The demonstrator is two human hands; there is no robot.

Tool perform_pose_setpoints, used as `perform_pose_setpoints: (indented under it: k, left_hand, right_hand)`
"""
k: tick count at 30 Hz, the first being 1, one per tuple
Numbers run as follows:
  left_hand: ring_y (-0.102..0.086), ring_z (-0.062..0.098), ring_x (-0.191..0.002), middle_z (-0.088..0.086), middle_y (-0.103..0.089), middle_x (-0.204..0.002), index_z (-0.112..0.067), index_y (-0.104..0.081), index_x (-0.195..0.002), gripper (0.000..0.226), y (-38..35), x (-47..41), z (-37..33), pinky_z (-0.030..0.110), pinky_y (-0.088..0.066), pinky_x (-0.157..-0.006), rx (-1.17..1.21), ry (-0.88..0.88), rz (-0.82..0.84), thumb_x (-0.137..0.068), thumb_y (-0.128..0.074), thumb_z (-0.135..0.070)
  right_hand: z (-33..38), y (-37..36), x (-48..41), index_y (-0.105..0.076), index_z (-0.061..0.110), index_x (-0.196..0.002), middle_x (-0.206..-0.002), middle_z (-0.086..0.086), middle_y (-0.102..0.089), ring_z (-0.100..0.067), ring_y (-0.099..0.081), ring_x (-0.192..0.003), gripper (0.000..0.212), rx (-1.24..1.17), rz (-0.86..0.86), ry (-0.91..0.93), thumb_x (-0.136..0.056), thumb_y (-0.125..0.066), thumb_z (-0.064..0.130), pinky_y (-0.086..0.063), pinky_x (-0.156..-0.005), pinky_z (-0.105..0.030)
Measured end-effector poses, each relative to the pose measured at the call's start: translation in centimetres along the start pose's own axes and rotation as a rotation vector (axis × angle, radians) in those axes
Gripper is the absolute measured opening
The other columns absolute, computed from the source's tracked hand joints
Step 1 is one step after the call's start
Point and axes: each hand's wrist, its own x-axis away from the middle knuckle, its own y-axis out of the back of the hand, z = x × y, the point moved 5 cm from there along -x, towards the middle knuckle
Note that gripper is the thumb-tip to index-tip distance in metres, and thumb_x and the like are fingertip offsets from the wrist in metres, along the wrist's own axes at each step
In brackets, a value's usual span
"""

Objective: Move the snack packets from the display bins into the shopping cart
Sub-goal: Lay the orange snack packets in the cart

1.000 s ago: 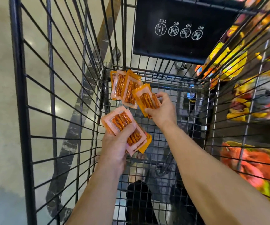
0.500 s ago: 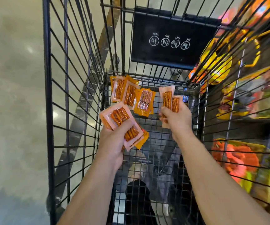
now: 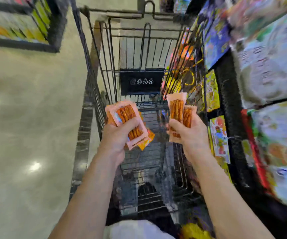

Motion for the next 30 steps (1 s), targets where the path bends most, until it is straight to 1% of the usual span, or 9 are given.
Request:
perform_pose_setpoints:
  k: [3,6,8,11,14,18,22,25,30]
  left_hand:
    - [-0.079,0.03,-0.09,0.009,-0.081,-0.095,-0.025,-0.082,-0.081,0.016,-0.2,4.3,-3.6,0.047,-0.066,-0.077,-0.07,-0.063,0.123,-0.086,-0.084,-0.01]
    - [-0.08,0.025,-0.092,0.004,-0.081,-0.096,-0.031,-0.083,-0.084,0.022,-1.3,8.4,-6.8,0.046,-0.066,-0.077,-0.14,-0.115,0.28,-0.064,-0.092,-0.031]
    - [-0.081,0.023,-0.089,0.002,-0.082,-0.094,-0.032,-0.083,-0.084,0.029,-2.4,10.7,-8.4,0.04,-0.065,-0.071,-0.172,-0.138,0.354,-0.057,-0.092,-0.036]
    - [-0.081,0.023,-0.089,0.002,-0.082,-0.094,-0.033,-0.084,-0.084,0.018,-4.9,14.1,-9.8,0.033,-0.064,-0.066,-0.222,-0.165,0.451,-0.067,-0.089,-0.029]
    - [-0.08,0.023,-0.083,0.003,-0.081,-0.089,-0.028,-0.084,-0.083,0.012,-8.4,17.6,-10.0,0.034,-0.064,-0.065,-0.28,-0.168,0.574,-0.079,-0.086,-0.016]
    - [-0.077,0.02,-0.072,0.005,-0.077,-0.08,-0.015,-0.079,-0.086,0.012,-13.3,22.5,-8.5,0.034,-0.062,-0.061,-0.335,-0.164,0.733,-0.092,-0.077,-0.005]
    - [-0.075,0.019,-0.068,0.005,-0.076,-0.077,-0.016,-0.078,-0.082,0.019,-17.6,28.6,-5.2,0.032,-0.061,-0.057,-0.381,-0.151,0.908,-0.094,-0.073,-0.003]
    - [-0.073,0.014,-0.058,0.001,-0.075,-0.068,-0.018,-0.079,-0.074,0.028,-20.0,34.0,-1.8,0.028,-0.059,-0.051,-0.386,-0.135,1.02,-0.093,-0.072,0.001]
    - [-0.071,0.01,-0.055,-0.001,-0.074,-0.066,-0.013,-0.071,-0.085,0.018,-20.9,43.5,4.8,0.024,-0.056,-0.049,-0.423,-0.081,1.176,-0.091,-0.073,0.003]
  right_hand:
    - [4.4,0.5,6.1,-0.071,0.042,-0.093,-0.088,-0.007,-0.077,-0.025,-0.074,-0.078,0.027,-0.024,-0.055,0.049,-0.086,-0.078,0.017,-0.06,-0.063,-0.038]
    - [7.9,1.4,11.4,-0.071,0.027,-0.105,-0.09,-0.01,-0.078,-0.021,-0.075,-0.076,0.02,-0.071,-0.101,0.088,-0.092,-0.077,0.013,-0.059,-0.063,-0.027]
    - [10.1,2.2,14.4,-0.071,0.024,-0.106,-0.09,-0.011,-0.078,-0.022,-0.074,-0.075,0.019,-0.092,-0.143,0.13,-0.092,-0.077,0.013,-0.059,-0.064,-0.027]
    - [12.5,4.1,18.3,-0.072,0.026,-0.1,-0.09,-0.013,-0.077,-0.024,-0.073,-0.074,0.018,-0.13,-0.217,0.189,-0.09,-0.078,0.012,-0.059,-0.063,-0.029]
    - [14.0,7.0,21.8,-0.07,0.021,-0.103,-0.087,-0.011,-0.077,-0.026,-0.07,-0.072,0.022,-0.211,-0.32,0.216,-0.086,-0.082,0.012,-0.056,-0.057,-0.032]
    - [14.9,12.1,27.6,-0.071,0.029,-0.099,-0.085,-0.012,-0.075,-0.025,-0.07,-0.07,0.028,-0.24,-0.491,0.28,-0.075,-0.086,0.025,-0.056,-0.058,-0.037]
    - [13.7,17.0,35.1,-0.068,0.025,-0.099,-0.088,-0.008,-0.075,-0.024,-0.069,-0.072,0.028,-0.277,-0.672,0.334,-0.075,-0.081,0.02,-0.055,-0.06,-0.037]
    - [12.3,20.1,41.7,-0.071,0.03,-0.093,-0.087,-0.007,-0.075,-0.031,-0.072,-0.077,0.021,-0.275,-0.781,0.367,-0.077,-0.08,0.021,-0.055,-0.067,-0.043]
    - [9.4,23.8,53.0,-0.067,0.024,-0.087,-0.078,-0.015,-0.069,-0.02,-0.068,-0.068,0.015,-0.236,-0.958,0.411,-0.078,-0.079,0.02,-0.054,-0.054,-0.034]
